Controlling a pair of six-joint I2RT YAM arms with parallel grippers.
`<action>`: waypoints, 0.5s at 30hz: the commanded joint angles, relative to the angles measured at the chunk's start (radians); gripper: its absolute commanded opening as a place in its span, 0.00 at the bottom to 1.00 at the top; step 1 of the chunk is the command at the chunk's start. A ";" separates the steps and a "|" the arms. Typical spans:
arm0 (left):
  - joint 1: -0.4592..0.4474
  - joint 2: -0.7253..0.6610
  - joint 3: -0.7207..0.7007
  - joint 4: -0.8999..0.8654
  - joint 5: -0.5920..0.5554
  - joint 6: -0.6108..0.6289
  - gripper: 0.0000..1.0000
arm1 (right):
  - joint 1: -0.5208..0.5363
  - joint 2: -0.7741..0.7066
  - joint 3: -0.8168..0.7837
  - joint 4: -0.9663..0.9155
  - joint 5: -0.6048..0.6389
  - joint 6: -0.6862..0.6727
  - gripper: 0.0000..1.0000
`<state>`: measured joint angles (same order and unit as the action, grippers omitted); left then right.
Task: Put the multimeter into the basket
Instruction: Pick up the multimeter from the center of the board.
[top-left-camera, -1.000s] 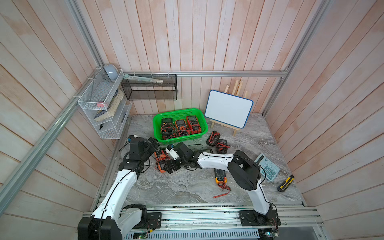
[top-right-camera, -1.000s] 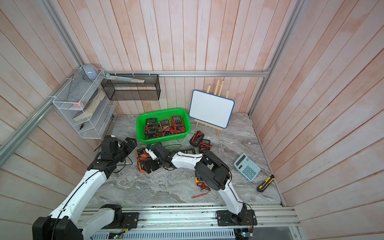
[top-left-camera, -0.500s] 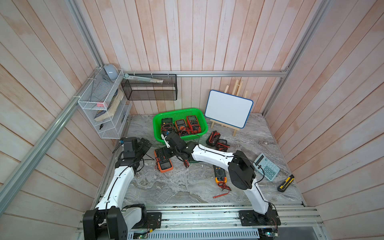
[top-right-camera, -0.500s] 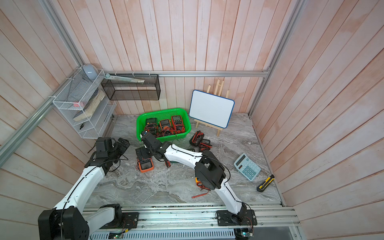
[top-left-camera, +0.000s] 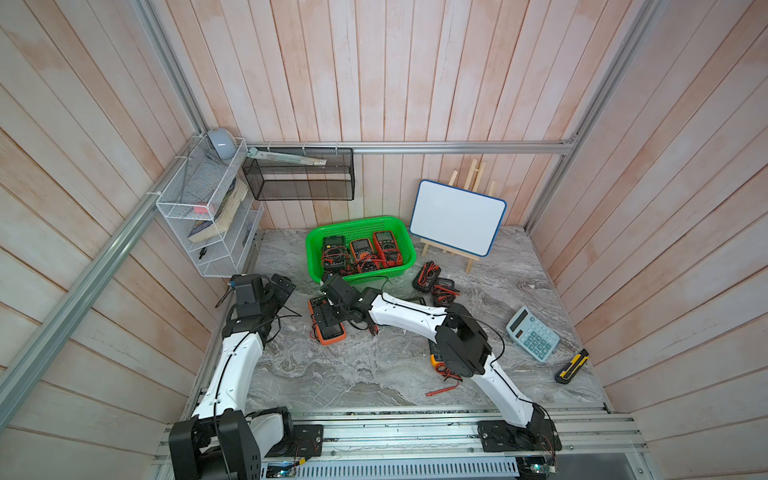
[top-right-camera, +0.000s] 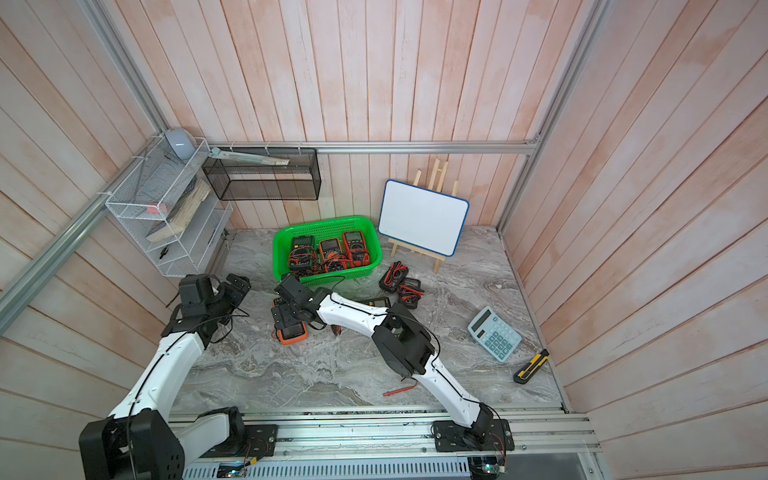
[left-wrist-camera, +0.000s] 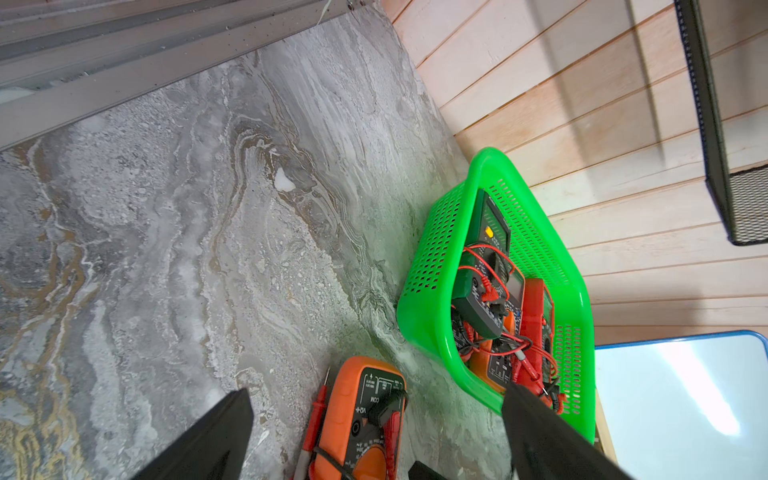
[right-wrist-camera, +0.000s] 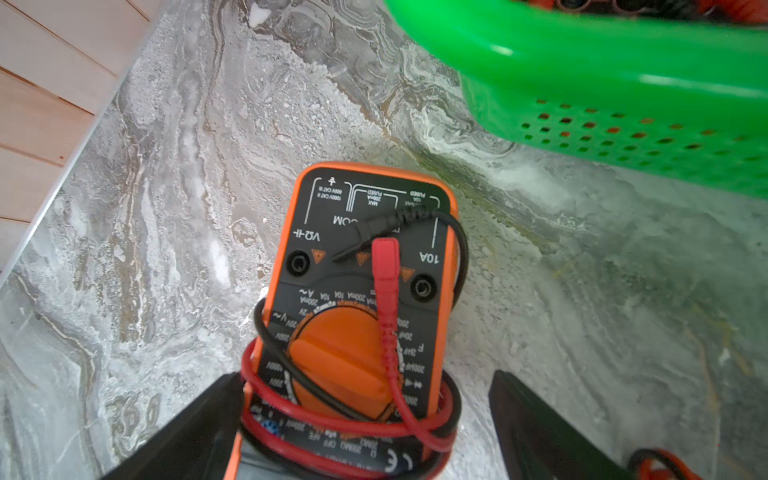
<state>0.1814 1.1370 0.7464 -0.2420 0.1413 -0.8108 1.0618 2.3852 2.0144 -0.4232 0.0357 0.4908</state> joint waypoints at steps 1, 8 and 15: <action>0.007 0.011 0.018 0.030 0.031 0.021 1.00 | 0.015 0.026 0.024 -0.041 -0.002 0.014 0.98; 0.013 0.017 0.007 0.045 0.048 0.024 1.00 | 0.028 -0.039 -0.045 -0.014 0.009 0.022 0.98; 0.015 0.021 -0.002 0.057 0.057 0.024 1.00 | 0.041 -0.086 -0.112 0.010 0.013 0.038 0.98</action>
<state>0.1898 1.1500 0.7464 -0.2096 0.1818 -0.8043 1.0939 2.3409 1.9198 -0.4084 0.0360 0.5171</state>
